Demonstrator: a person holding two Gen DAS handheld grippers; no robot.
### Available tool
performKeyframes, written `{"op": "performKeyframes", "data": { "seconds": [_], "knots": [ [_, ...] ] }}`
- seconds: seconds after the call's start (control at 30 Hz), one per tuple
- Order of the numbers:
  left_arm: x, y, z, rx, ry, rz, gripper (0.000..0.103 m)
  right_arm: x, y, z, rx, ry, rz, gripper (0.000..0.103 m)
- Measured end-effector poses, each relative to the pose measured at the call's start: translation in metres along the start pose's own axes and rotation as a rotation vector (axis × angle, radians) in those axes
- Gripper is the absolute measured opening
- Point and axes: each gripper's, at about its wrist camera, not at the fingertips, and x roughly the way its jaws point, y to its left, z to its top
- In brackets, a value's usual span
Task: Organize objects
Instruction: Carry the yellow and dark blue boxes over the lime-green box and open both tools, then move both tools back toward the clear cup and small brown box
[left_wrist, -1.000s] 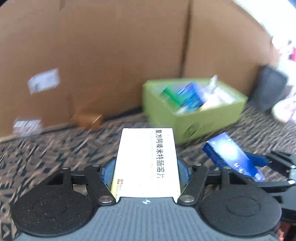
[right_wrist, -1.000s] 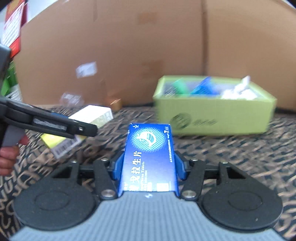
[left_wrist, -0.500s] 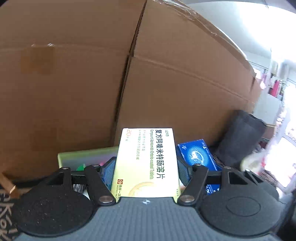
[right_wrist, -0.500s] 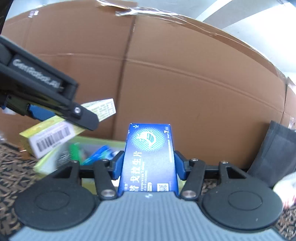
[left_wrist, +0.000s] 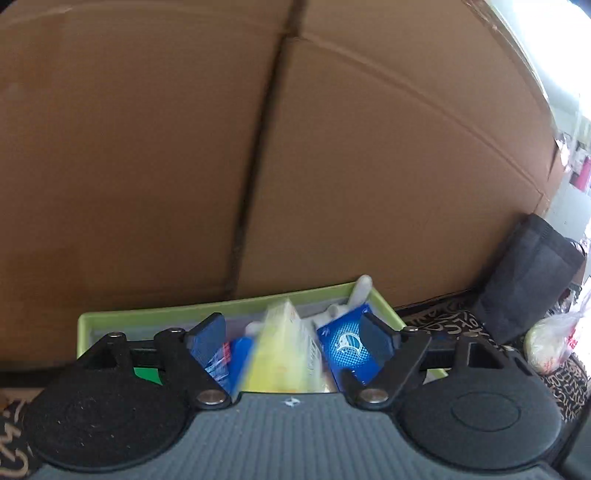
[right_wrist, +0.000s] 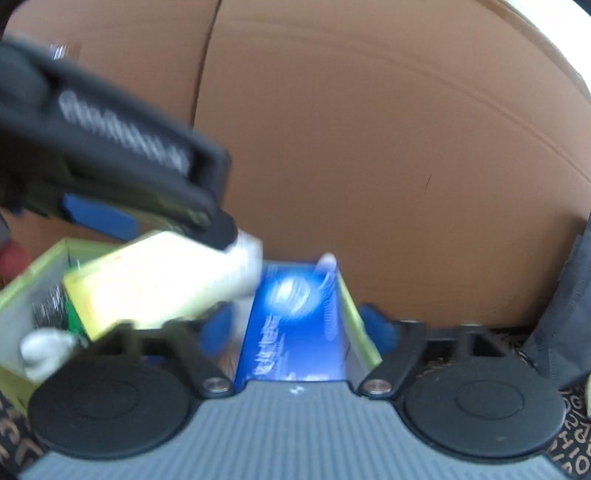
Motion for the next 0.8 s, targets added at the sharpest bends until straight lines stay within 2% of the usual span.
{"op": "performKeyframes", "data": {
  "seconds": [0.07, 0.1, 0.17, 0.3, 0.43, 0.6, 0.7, 0.8],
  "knots": [
    [-0.013, 0.008, -0.008, 0.004, -0.023, -0.023, 0.085, -0.021, 0.001, -0.010, 0.015, -0.065, -0.044, 0.094],
    [-0.018, 0.008, -0.011, 0.008, -0.038, -0.022, 0.088, -0.031, 0.001, -0.014, 0.031, -0.093, -0.056, 0.102],
    [-0.030, 0.011, -0.019, 0.019, -0.057, -0.003, 0.088, -0.052, 0.002, -0.020, 0.065, -0.138, -0.052, 0.103],
    [-0.060, 0.018, -0.036, 0.023, -0.081, 0.016, 0.089, -0.084, 0.006, -0.027, 0.111, -0.153, -0.018, 0.103],
    [-0.098, 0.031, -0.062, -0.016, -0.080, 0.021, 0.091, -0.117, 0.020, -0.035, 0.106, -0.136, 0.044, 0.103],
    [-0.144, 0.061, -0.091, -0.053, -0.071, 0.080, 0.092, -0.147, 0.047, -0.045, 0.095, -0.080, 0.154, 0.103],
    [-0.166, 0.083, -0.108, -0.103, -0.045, 0.125, 0.093, -0.151, 0.082, -0.051, 0.066, -0.037, 0.220, 0.103],
    [-0.178, 0.111, -0.123, -0.167, -0.010, 0.205, 0.093, -0.149, 0.107, -0.057, 0.042, 0.013, 0.290, 0.103]
  ]
}}
